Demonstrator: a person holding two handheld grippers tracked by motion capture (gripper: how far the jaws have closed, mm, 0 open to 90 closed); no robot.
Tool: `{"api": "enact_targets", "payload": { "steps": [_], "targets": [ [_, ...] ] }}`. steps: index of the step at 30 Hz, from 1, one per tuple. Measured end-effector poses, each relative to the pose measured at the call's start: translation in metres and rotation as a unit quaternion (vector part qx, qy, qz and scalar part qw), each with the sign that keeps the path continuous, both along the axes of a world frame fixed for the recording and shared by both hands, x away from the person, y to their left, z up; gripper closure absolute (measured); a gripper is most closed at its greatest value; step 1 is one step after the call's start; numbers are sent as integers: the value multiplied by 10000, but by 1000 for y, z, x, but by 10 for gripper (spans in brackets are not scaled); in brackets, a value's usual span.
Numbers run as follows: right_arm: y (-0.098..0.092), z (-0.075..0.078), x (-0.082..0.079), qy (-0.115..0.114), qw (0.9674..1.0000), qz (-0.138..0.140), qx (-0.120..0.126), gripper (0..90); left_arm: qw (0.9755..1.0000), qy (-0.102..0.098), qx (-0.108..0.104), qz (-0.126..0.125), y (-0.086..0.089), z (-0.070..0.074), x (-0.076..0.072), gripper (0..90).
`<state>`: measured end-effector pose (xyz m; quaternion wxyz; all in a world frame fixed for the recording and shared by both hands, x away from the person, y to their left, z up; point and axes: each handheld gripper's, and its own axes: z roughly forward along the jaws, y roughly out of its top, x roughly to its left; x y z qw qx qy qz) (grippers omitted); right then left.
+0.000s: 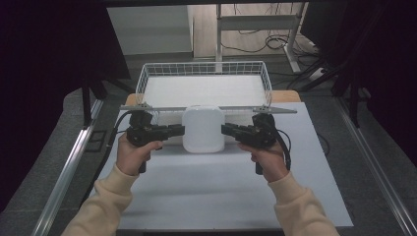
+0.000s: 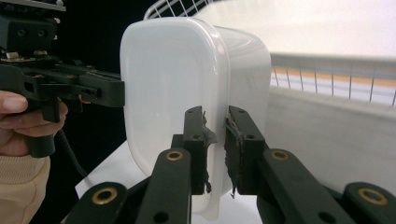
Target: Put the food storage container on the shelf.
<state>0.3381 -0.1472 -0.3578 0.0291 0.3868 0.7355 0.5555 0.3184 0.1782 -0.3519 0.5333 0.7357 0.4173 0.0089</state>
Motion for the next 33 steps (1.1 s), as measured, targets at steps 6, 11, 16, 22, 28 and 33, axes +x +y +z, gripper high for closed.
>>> {"api": "enact_targets", "payload": {
  "steps": [6,11,16,22,28,33],
  "targets": [
    [2,16,8,-101,9999,-3,9,790,10000,-81,3,15,1,15,8,806],
    [3,29,14,-193,9998,-22,8,790,9999,-150,-11,-8,3,27,16,806],
    [3,40,22,-204,9998,-47,-12,790,9998,-187,-8,3,2,37,23,806],
    [5,54,29,-264,9996,-58,-47,790,9998,-184,-85,-21,5,47,35,804],
    [8,70,45,-273,9995,-65,-120,791,9997,-227,-84,-51,8,60,52,806],
    [10,81,61,-229,9995,-97,-177,791,9999,-106,-65,-72,10,68,71,804]
  ]
}}
